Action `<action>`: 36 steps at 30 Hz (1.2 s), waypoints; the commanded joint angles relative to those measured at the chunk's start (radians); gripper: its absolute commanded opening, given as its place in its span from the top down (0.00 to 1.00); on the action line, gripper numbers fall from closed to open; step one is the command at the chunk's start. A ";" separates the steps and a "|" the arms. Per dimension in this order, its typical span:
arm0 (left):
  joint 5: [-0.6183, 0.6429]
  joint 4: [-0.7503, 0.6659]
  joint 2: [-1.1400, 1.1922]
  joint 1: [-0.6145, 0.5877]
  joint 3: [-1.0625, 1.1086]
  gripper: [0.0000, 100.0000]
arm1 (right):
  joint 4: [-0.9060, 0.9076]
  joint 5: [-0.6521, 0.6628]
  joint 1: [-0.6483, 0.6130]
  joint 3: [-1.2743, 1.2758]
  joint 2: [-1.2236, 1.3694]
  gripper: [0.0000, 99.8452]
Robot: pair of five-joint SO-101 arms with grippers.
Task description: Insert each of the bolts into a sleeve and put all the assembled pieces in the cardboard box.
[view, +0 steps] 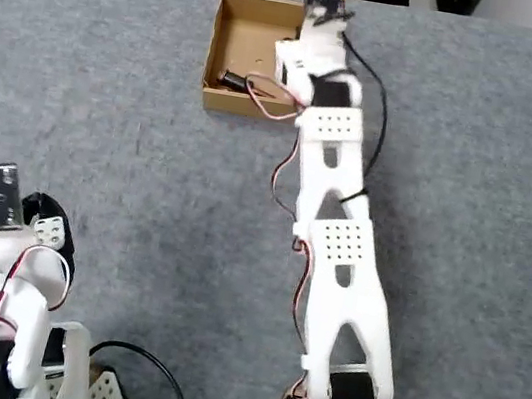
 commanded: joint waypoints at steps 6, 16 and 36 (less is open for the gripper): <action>-0.011 -0.035 -0.053 -0.003 0.025 0.96 | 0.532 -0.166 0.016 -0.062 -0.398 1.00; 0.233 -0.044 -0.053 0.083 0.138 0.86 | 0.747 -0.106 0.139 -0.058 -0.754 1.00; 0.100 -0.170 -0.053 0.250 0.450 0.98 | 0.747 0.109 0.147 0.906 -1.564 1.00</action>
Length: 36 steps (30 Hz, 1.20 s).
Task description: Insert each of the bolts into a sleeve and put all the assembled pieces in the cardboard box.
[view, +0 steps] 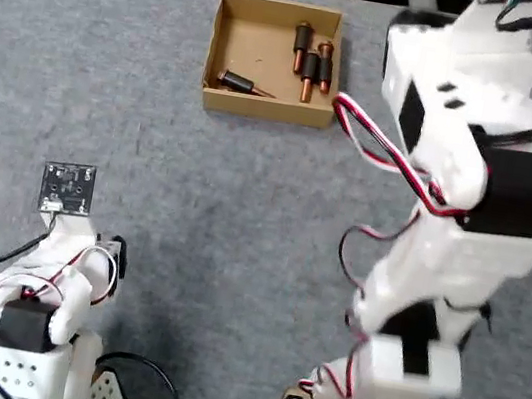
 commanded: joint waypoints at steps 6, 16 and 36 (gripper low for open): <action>-0.003 -0.072 -0.053 0.023 0.114 0.97 | -0.157 0.008 0.041 1.144 -0.544 1.00; -0.011 -0.074 -0.053 0.020 0.216 0.97 | -0.675 0.008 0.053 2.141 -1.211 1.00; -0.005 -0.064 -0.053 0.020 0.253 0.97 | -0.743 0.014 0.053 2.781 -1.893 1.00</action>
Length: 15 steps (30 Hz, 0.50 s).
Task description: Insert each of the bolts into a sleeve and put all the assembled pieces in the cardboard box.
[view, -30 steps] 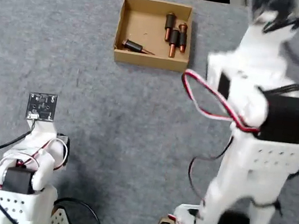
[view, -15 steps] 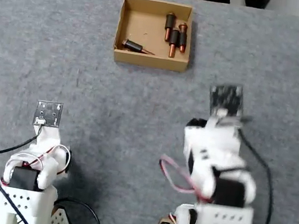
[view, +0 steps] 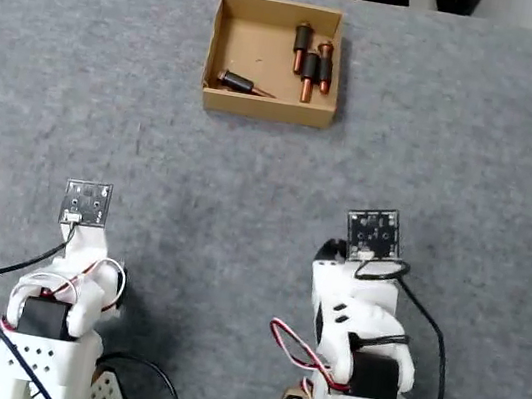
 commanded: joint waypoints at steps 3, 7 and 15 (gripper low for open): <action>-0.003 -0.005 -0.045 0.017 0.011 0.97 | 0.063 0.005 0.019 -0.001 -0.093 1.00; -0.005 0.035 -0.051 0.018 0.011 0.97 | 0.092 0.003 0.019 -0.001 -0.093 1.00; -0.006 0.037 -0.051 0.020 0.011 0.97 | 0.224 0.002 0.019 -0.001 -0.091 1.00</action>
